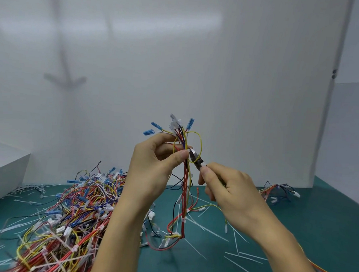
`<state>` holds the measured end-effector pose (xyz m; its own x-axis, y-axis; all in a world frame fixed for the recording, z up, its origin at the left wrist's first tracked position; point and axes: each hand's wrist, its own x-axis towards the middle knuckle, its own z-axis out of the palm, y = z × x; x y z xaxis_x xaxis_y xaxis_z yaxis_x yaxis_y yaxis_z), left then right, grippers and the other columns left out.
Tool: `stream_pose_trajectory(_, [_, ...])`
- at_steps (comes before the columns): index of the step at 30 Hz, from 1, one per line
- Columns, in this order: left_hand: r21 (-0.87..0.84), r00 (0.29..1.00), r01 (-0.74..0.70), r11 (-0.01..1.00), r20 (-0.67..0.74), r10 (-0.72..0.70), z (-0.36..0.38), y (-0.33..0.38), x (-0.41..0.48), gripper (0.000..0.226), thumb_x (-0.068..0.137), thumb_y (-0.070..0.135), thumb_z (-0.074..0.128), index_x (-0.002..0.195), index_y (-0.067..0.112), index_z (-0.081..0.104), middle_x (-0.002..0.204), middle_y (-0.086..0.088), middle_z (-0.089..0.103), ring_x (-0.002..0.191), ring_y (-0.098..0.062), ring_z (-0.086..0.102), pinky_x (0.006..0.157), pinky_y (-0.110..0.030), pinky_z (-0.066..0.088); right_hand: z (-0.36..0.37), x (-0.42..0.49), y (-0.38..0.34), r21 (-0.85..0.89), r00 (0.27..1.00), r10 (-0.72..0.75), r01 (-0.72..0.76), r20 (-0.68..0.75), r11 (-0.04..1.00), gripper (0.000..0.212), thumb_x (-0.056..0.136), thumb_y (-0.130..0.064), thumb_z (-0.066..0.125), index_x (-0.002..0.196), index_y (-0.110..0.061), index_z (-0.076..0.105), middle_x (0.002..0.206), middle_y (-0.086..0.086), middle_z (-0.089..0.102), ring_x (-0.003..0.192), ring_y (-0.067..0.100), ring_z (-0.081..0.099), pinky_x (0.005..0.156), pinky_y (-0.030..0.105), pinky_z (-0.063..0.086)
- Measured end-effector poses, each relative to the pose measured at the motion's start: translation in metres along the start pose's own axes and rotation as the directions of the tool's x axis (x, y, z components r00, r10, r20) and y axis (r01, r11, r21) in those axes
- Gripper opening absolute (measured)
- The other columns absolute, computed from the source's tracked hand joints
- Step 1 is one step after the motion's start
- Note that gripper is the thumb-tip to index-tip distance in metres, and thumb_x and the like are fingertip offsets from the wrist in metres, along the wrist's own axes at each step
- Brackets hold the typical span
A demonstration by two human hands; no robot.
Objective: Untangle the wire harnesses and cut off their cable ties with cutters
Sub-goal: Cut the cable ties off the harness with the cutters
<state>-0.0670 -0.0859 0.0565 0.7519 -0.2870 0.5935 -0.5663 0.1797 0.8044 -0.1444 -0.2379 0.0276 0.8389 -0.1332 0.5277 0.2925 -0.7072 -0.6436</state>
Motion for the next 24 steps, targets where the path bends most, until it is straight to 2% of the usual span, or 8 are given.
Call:
stream_pose_trajectory(5, [-0.004, 1.000, -0.007, 1.000, 0.006, 0.007, 0.0008, -0.0002, -0.0002, 0.023, 0.084, -0.002, 0.072, 0.096, 0.017, 0.067, 0.086, 0.001, 0.078, 0.085, -0.012, 0.075, 0.073, -0.014, 0.053, -0.0007, 0.0002, 0.0004, -0.007, 1.000, 0.016, -0.016, 0.013, 1.000, 0.042, 0.098, -0.049, 0.038, 0.078, -0.020, 0.060, 0.067, 0.012, 0.057, 0.054, 0.013, 0.041, 0.056, 0.040, 0.037])
stream_pose_trajectory(9, [-0.035, 1.000, -0.024, 0.999, 0.003, 0.024, 0.0009, 0.0021, -0.0004, 0.023, 0.084, -0.001, 0.071, 0.099, 0.015, 0.067, 0.085, 0.004, 0.078, 0.082, -0.007, 0.074, 0.071, -0.011, 0.052, 0.0009, -0.0001, -0.0017, -0.003, 1.000, 0.003, -0.003, -0.015, 1.000, 0.039, 0.097, -0.050, 0.036, 0.078, -0.023, 0.058, 0.067, 0.009, 0.058, 0.060, 0.022, 0.048, 0.058, 0.038, 0.037])
stream_pose_trajectory(13, [-0.046, 1.000, -0.027, 0.999, -0.018, 0.026, 0.0007, 0.0031, 0.0003, 0.023, 0.083, -0.001, 0.073, 0.098, 0.016, 0.068, 0.085, 0.003, 0.078, 0.081, -0.007, 0.074, 0.071, -0.011, 0.052, 0.0003, 0.0004, -0.0027, -0.064, 0.998, -0.007, 0.003, -0.059, 0.998, 0.042, 0.091, -0.058, 0.032, 0.082, -0.026, 0.057, 0.068, 0.008, 0.059, 0.063, 0.017, 0.048, 0.056, 0.033, 0.035])
stream_pose_trajectory(17, [-0.054, 0.999, -0.030, 0.998, -0.027, 0.028, 0.0019, 0.0036, 0.0002, 0.023, 0.083, -0.001, 0.073, 0.101, 0.013, 0.069, 0.087, 0.001, 0.078, 0.083, -0.009, 0.074, 0.072, -0.012, 0.052, -0.0003, 0.0003, -0.0032, -0.064, 0.998, 0.012, -0.016, -0.067, 0.998, 0.040, 0.090, -0.063, 0.031, 0.082, -0.033, 0.056, 0.072, 0.004, 0.063, 0.070, 0.014, 0.054, 0.065, 0.035, 0.043])
stream_pose_trajectory(19, [-0.049, 0.999, -0.036, 0.998, -0.028, 0.034, 0.0026, 0.0037, -0.0003, 0.023, 0.083, -0.001, 0.073, 0.102, 0.012, 0.069, 0.087, 0.001, 0.078, 0.083, -0.008, 0.074, 0.072, -0.011, 0.052, -0.0002, 0.0015, -0.0027, -0.031, 0.998, 0.019, -0.021, -0.059, 0.999, 0.038, 0.093, -0.060, 0.032, 0.081, -0.034, 0.057, 0.072, 0.003, 0.064, 0.067, 0.013, 0.053, 0.062, 0.030, 0.041])
stream_pose_trajectory(21, [-0.044, 0.998, -0.046, 0.998, -0.037, 0.045, 0.0022, 0.0035, -0.0005, 0.023, 0.083, -0.002, 0.072, 0.102, 0.012, 0.069, 0.088, 0.003, 0.078, 0.084, -0.008, 0.074, 0.073, -0.012, 0.052, -0.0008, 0.0034, -0.0013, 0.027, 0.998, 0.029, -0.028, -0.049, 0.999, 0.036, 0.098, -0.050, 0.037, 0.083, -0.028, 0.061, 0.071, 0.000, 0.065, 0.058, 0.006, 0.051, 0.053, 0.020, 0.038])
stream_pose_trajectory(24, [-0.038, 0.998, -0.049, 0.998, -0.042, 0.048, -0.0001, 0.0031, -0.0006, 0.023, 0.083, -0.002, 0.072, 0.102, 0.011, 0.069, 0.087, 0.004, 0.078, 0.084, -0.008, 0.074, 0.072, -0.012, 0.053, -0.0029, 0.0048, -0.0001, 0.081, 0.998, 0.053, -0.052, -0.020, 0.995, 0.036, 0.101, -0.046, 0.039, 0.084, -0.026, 0.064, 0.071, -0.005, 0.066, 0.056, 0.001, 0.052, 0.053, 0.013, 0.038])
